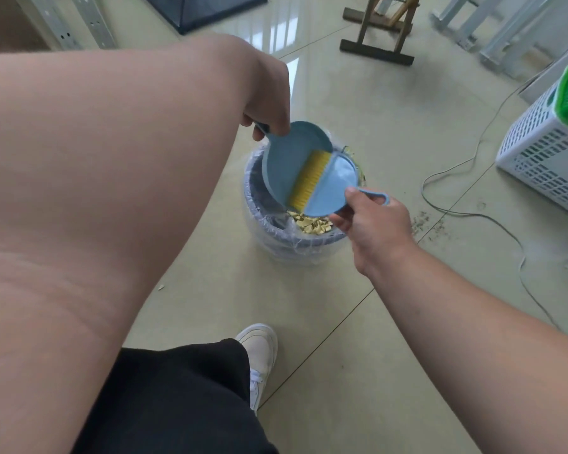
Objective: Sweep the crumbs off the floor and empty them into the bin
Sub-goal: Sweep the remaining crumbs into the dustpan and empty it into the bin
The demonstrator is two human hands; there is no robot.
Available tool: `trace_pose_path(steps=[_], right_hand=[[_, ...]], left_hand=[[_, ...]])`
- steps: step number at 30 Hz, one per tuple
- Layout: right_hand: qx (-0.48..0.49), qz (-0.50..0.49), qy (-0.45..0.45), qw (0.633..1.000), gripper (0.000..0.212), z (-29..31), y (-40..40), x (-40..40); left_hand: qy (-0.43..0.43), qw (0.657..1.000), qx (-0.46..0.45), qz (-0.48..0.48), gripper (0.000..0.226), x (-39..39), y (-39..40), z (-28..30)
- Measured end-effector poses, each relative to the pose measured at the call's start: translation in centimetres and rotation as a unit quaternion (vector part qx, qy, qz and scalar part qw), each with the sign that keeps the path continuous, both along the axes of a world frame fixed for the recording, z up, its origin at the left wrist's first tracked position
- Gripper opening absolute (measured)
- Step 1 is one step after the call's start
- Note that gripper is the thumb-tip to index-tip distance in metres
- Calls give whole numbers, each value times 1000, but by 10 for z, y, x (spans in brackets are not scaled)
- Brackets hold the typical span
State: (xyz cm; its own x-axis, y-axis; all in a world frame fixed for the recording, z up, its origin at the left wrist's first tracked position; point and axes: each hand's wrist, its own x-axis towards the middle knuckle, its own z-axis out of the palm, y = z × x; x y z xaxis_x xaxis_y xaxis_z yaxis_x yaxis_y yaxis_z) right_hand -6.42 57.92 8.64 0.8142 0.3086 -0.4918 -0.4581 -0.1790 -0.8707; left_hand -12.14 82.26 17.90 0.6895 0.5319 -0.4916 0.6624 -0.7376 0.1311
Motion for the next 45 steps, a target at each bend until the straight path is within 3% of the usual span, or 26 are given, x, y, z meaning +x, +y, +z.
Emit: trace_pose_path(steps=[3,7,10,20,26,31,36,39,45], right_hand=[[-50,-39,-22,998,11,-7,-29,11],[46,-40,32,998,3,11,-69,24],[82,-52,39,995,10,34,-113,45],[48,-93,-57,993,8,119,-325,107],[-63,-75,-123,988,5,139,-454,126],[-122,-73,-105,984,3,112,-541,130],[-180,-55,-94,978,3,45,-595,125],[-206,-36,-53,977,2,-5,-616,114],[-207,19,12,978,13,-85,-628,91]], left_hand=[[9,1000,-2,-2,25,-2,0,-2],[-36,996,-80,17,25,2,-10,4],[-73,986,-150,-11,28,22,-37,16],[-114,947,-265,-143,22,111,-213,48],[-97,936,-265,-211,27,162,-348,49],[-76,932,-284,-212,25,181,-457,7],[-46,933,-298,-194,23,164,-527,-77],[-24,931,-322,-172,33,145,-544,-125],[35,930,-330,-156,32,106,-548,-188]])
